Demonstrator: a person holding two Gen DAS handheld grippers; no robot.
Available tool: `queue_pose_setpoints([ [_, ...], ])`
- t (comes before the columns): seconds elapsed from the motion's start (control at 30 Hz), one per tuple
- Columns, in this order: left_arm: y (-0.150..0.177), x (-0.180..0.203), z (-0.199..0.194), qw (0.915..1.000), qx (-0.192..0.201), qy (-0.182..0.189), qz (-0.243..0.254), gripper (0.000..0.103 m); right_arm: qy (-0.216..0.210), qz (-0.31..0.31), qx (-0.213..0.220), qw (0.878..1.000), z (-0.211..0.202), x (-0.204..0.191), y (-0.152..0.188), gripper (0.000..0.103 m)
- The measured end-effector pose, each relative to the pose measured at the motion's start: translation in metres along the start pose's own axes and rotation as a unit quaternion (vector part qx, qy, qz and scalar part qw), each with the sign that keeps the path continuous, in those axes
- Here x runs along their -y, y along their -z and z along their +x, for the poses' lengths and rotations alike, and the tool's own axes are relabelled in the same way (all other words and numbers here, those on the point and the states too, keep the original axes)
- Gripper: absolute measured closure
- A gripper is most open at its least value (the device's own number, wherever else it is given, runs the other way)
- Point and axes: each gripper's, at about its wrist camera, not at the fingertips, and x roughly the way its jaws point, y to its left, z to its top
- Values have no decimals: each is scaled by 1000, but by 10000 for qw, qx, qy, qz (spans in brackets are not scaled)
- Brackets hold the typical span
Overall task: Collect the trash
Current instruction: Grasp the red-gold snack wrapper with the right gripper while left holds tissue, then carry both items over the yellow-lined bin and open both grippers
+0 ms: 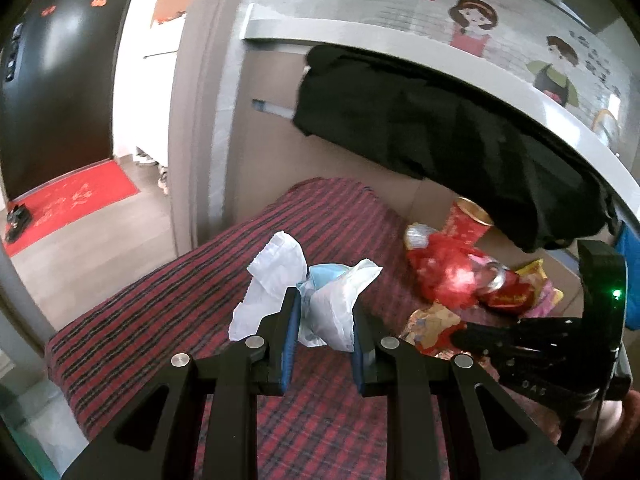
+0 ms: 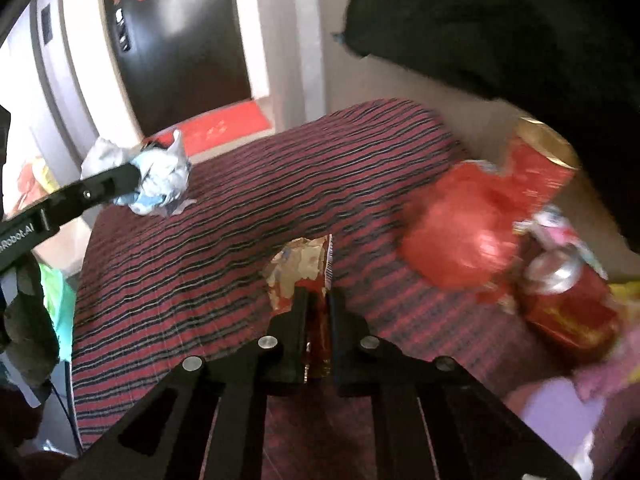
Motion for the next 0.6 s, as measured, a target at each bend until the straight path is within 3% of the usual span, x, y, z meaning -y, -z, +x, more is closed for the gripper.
queue_pose_setpoints([
  [0.3,0,65,-16,9981,14,440,422,80,349,491,468,9971,-78,31,38,96],
  [0.6,4,181,-31,9868,192,1214,1055,80,1336,886,1346,9778,-184,72,85,96],
])
